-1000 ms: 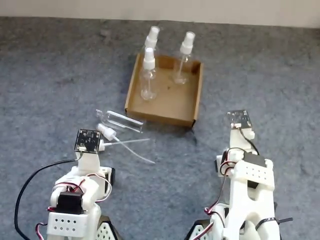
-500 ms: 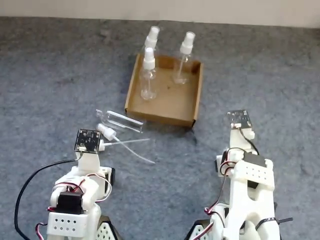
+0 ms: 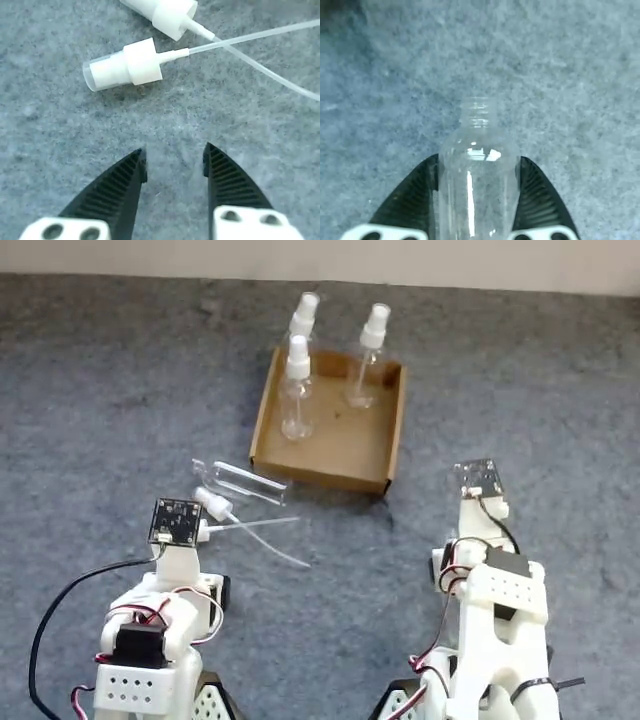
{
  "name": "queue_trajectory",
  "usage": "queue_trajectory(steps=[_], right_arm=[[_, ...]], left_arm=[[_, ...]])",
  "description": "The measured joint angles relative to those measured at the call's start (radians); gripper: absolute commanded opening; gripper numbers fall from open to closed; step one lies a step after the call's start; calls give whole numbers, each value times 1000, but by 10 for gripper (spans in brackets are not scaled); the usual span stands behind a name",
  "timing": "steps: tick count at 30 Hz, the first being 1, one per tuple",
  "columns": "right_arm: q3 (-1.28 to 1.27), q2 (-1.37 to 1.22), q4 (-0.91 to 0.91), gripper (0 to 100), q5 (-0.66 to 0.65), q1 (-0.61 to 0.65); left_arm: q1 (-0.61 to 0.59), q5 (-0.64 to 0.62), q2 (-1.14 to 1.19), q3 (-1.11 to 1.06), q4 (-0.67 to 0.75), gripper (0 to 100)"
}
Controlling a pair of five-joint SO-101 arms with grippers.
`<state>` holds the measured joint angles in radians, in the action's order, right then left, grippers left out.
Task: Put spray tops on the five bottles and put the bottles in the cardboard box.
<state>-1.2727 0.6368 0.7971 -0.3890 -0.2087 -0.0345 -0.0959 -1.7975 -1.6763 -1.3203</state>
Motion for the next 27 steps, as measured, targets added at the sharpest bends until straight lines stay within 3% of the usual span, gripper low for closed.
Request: queue_trajectory(steps=[12, 15, 21, 27], right_arm=[[-2, 0, -5, 4, 0, 2], [-3, 0, -32, 4, 0, 2], [-17, 0, -48, 4, 0, 2], [-17, 0, -48, 4, 0, 2]], left_arm=[[-31, 0, 0, 0, 8, 168], [-127, 11, 0, 0, 100, 168], [-373, 255, 0, 18, 422, 168], [-411, 292, 3, 193, 439, 165]])
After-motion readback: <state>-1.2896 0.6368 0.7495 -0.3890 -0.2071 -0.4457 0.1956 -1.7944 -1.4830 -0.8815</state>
